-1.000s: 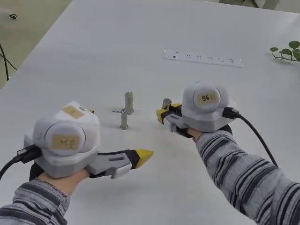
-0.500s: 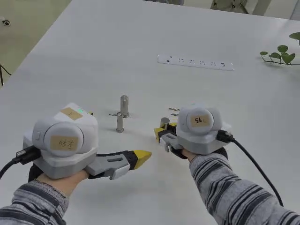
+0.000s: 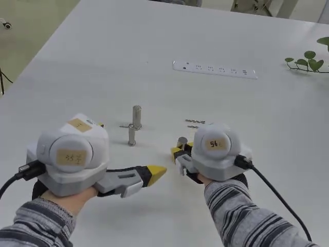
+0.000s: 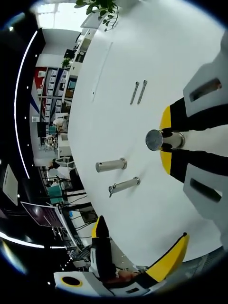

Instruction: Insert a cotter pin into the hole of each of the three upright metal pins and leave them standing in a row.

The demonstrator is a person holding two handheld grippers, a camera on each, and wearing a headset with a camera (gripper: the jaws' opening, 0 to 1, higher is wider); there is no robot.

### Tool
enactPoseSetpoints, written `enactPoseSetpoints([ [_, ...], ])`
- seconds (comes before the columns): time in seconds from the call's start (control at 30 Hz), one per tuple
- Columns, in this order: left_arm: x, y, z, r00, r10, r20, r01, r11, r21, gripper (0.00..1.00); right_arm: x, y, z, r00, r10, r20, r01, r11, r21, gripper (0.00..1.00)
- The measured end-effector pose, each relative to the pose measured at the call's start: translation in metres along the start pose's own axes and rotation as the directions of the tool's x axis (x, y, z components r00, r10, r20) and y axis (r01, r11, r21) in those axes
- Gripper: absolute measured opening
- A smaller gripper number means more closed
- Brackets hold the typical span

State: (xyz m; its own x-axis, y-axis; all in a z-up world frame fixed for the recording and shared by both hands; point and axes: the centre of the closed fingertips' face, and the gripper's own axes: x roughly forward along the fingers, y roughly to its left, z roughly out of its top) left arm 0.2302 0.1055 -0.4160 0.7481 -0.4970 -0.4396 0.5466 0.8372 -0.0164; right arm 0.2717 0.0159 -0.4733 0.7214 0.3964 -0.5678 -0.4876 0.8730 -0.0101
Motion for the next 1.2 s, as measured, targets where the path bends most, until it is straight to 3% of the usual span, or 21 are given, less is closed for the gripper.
enactPoseSetpoints([
  [0.33,0.0,-0.001,-0.001,1.0,-0.004,-0.003,0.004,1.0,0.002,0.95,-0.001,0.001,0.0,0.9999,0.0,0.012,0.0,1.0,0.017,0.1],
  [0.63,0.002,-0.004,0.0,0.9999,-0.013,0.0,0.013,1.0,0.001,0.96,-0.014,0.004,0.0,0.9974,0.065,0.032,-0.065,0.998,-0.004,0.23],
  [0.83,0.003,-0.005,0.001,0.9999,-0.012,0.005,0.012,1.0,-0.004,0.98,-0.023,0.002,-0.003,0.989,0.148,0.011,-0.147,0.988,-0.045,0.27],
  [0.9,0.003,-0.006,0.001,0.9999,-0.015,0.005,0.015,1.0,-0.001,0.98,-0.027,-0.001,-0.007,0.9854,0.169,-0.02,-0.17,0.982,-0.077,0.27],
  [1.2,0.004,-0.007,0.0,0.9998,-0.019,0.0,0.019,1.0,-0.005,0.98,-0.03,-0.025,-0.002,0.9786,0.2,-0.047,-0.205,0.971,-0.125,0.27],
])
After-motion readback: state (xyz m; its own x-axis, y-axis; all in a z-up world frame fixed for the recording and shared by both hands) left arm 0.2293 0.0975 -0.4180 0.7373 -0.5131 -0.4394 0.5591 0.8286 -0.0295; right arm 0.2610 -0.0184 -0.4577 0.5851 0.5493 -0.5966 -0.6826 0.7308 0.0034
